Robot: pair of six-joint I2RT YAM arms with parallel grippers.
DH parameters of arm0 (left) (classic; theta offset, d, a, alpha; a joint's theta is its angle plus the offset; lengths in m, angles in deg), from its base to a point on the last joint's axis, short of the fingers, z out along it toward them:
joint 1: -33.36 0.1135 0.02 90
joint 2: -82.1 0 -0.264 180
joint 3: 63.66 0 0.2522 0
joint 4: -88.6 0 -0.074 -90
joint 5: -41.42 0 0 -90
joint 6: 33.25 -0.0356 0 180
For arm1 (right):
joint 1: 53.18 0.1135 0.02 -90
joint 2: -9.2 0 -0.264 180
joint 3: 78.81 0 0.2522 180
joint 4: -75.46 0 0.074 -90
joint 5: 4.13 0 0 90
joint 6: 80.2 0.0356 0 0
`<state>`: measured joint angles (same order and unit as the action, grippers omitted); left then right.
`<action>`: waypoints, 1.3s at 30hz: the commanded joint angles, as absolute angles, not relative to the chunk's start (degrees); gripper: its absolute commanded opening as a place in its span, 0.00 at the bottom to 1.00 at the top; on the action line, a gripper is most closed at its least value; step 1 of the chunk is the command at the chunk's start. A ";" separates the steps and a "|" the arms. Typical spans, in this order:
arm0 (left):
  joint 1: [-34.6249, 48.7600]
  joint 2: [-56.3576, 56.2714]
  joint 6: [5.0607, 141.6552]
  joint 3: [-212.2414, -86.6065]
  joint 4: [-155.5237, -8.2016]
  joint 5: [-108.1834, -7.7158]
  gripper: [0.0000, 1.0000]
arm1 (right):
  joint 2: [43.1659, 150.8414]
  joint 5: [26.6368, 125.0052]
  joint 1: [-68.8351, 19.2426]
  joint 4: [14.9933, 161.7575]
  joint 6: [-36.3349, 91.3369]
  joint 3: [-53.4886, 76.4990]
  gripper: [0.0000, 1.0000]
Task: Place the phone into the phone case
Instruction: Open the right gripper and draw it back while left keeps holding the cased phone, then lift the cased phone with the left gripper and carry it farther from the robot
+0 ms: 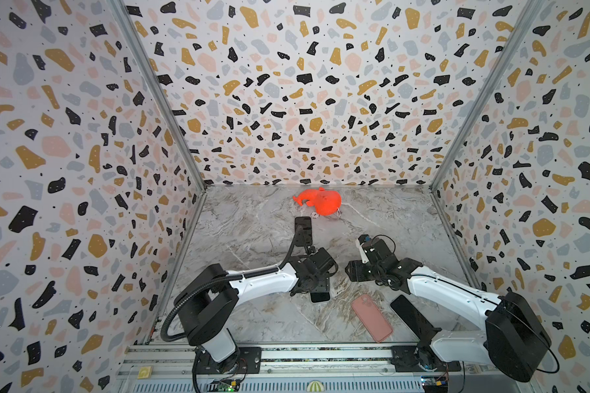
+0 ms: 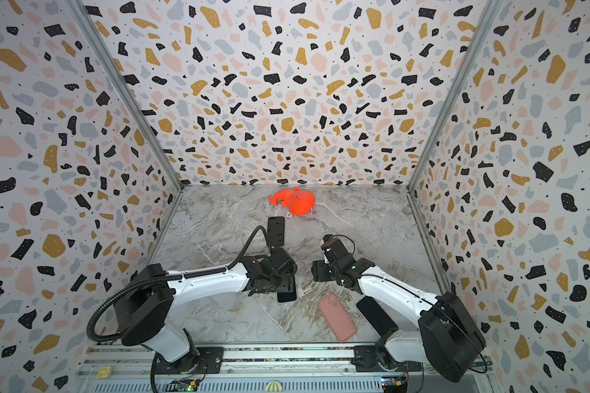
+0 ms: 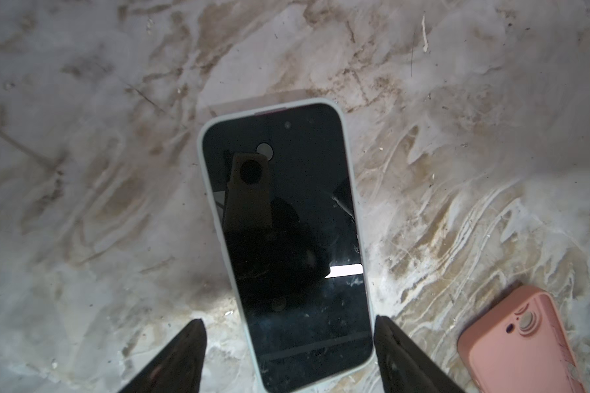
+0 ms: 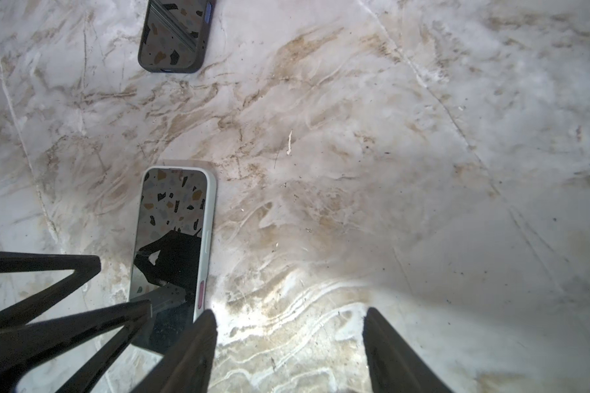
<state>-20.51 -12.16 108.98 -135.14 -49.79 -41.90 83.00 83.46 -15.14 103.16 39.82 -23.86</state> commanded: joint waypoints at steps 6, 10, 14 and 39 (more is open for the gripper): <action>-20.79 -17.52 110.14 -139.73 -45.38 -41.09 0.83 | 83.84 80.33 -15.84 102.45 36.39 -24.88 0.79; -20.98 -17.24 109.97 -139.98 -46.19 -41.05 0.88 | 85.32 79.99 -15.90 103.21 35.23 -24.47 1.00; -20.97 -17.47 110.45 -140.01 -46.01 -40.96 0.92 | 85.77 81.05 -15.89 104.23 34.94 -23.80 0.99; -21.57 -25.13 111.19 -144.84 -42.44 -41.38 0.87 | 85.01 77.37 -21.10 102.76 33.74 -26.60 0.99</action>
<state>-21.36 -24.11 110.97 -144.34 -44.26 -41.57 85.84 78.32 -20.82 102.85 34.29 -26.39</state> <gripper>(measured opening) 0.873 0.990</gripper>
